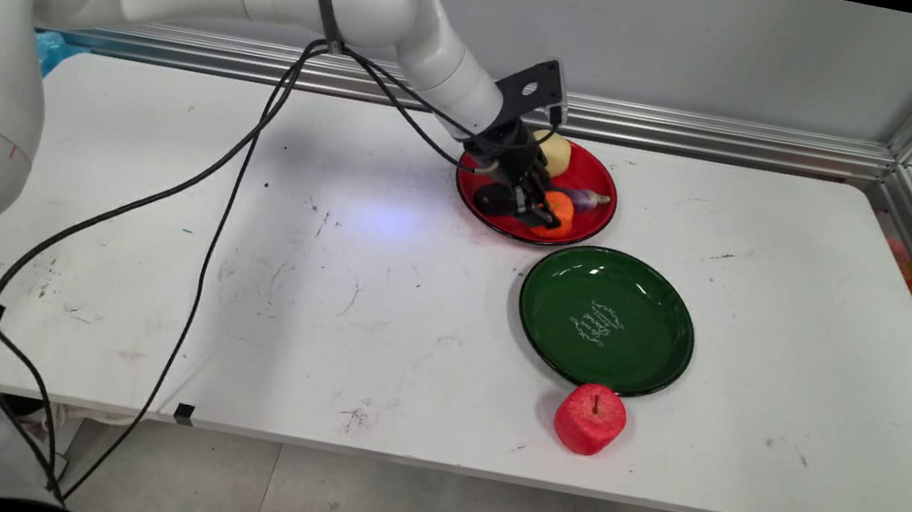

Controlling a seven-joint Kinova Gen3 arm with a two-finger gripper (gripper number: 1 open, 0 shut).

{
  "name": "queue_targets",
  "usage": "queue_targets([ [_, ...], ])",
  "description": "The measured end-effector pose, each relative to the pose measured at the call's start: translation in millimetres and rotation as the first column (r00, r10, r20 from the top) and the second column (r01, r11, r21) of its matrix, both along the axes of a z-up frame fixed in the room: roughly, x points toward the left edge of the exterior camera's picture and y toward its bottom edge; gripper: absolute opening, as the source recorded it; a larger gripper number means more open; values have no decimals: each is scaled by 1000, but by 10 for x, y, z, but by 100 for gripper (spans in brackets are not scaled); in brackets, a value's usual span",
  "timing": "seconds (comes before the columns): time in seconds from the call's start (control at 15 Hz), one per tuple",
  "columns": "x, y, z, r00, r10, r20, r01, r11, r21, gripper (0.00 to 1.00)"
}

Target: Place the picked object on the red plate

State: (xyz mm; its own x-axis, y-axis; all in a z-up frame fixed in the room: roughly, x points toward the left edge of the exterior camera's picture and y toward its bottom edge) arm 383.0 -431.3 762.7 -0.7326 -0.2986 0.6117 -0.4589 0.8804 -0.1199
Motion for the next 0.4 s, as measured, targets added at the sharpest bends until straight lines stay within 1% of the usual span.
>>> queue_targets([
  [0.07, 6, 2, -5, 1000, 2, 0, -2, 1000, 2, 0],
  [0.13, 10, 2, -7, 1000, 3, 0, -3, 1000, 3, 100],
  [0.4, 17, 0, 9, 1000, 8, -3, -8, 1000, 9, 100],
])
